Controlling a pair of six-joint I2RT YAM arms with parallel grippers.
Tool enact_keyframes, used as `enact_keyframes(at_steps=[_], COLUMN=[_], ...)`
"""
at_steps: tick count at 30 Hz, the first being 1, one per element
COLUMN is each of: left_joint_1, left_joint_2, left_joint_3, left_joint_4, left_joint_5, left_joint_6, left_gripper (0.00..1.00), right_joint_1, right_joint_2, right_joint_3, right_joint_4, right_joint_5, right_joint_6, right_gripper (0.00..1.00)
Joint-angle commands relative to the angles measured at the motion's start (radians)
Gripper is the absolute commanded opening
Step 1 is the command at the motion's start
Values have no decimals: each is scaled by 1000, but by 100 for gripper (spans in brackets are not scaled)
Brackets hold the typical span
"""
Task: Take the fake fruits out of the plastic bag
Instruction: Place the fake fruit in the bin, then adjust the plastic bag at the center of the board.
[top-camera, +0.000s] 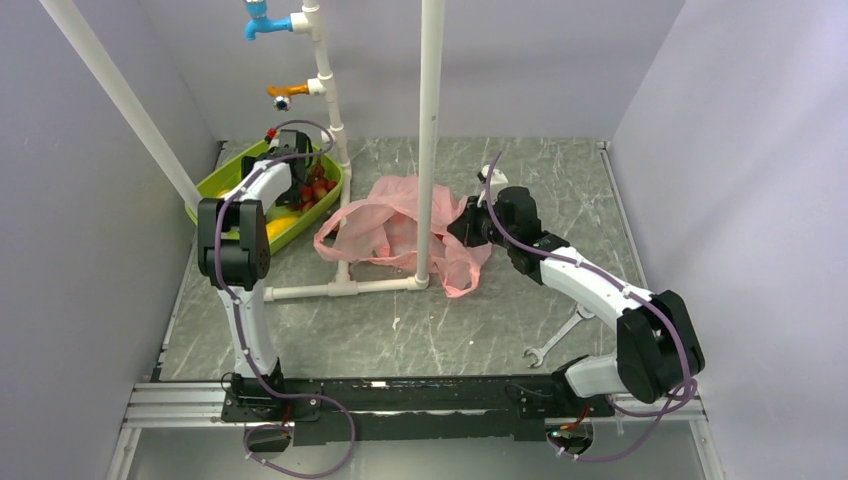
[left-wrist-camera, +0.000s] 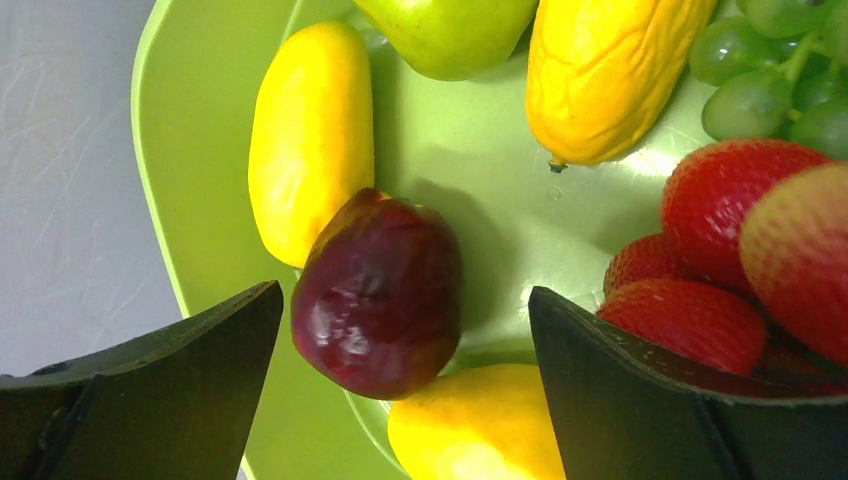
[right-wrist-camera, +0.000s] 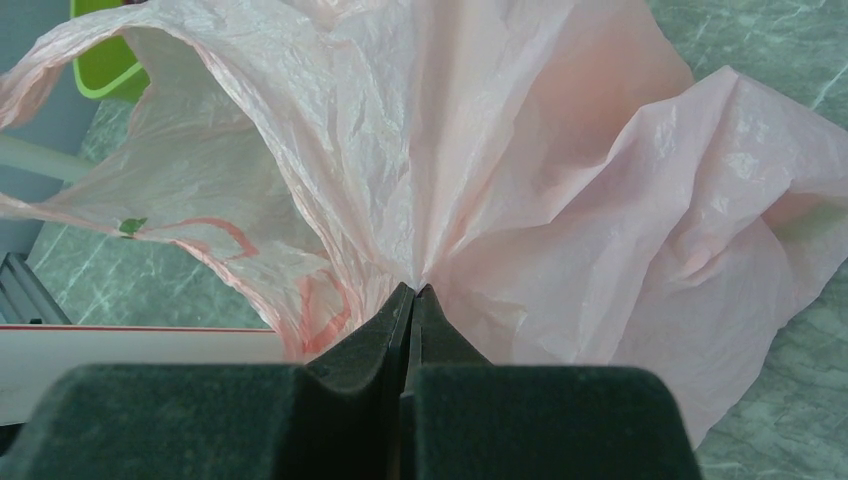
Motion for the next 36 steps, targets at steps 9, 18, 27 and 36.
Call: enact_keyframes(at_steps=[9,18,27,36], left_joint_1=[-16,-51,-244,-378], left_joint_2=[-283,-648,-688,-619], left_joint_3=[18,-304,-414,-640], left_joint_4=[-71,295,490,934], left_joint_5=[413,1149,1406,1499], left_joint_6=[-54,-61,-148,-446], left_gripper=[91,81,73,57], right_joint_1=[-5,-4,-4,-4], right_joint_2=[-2,5,24,53], right_joint_3=[57,102,189,232], right_joint_4=[3,-48,-64,-53], right_joint_5=[-7,10,30,16], right_joint_6=[-2,-18,26,69], right_gripper=[0,0,0,0])
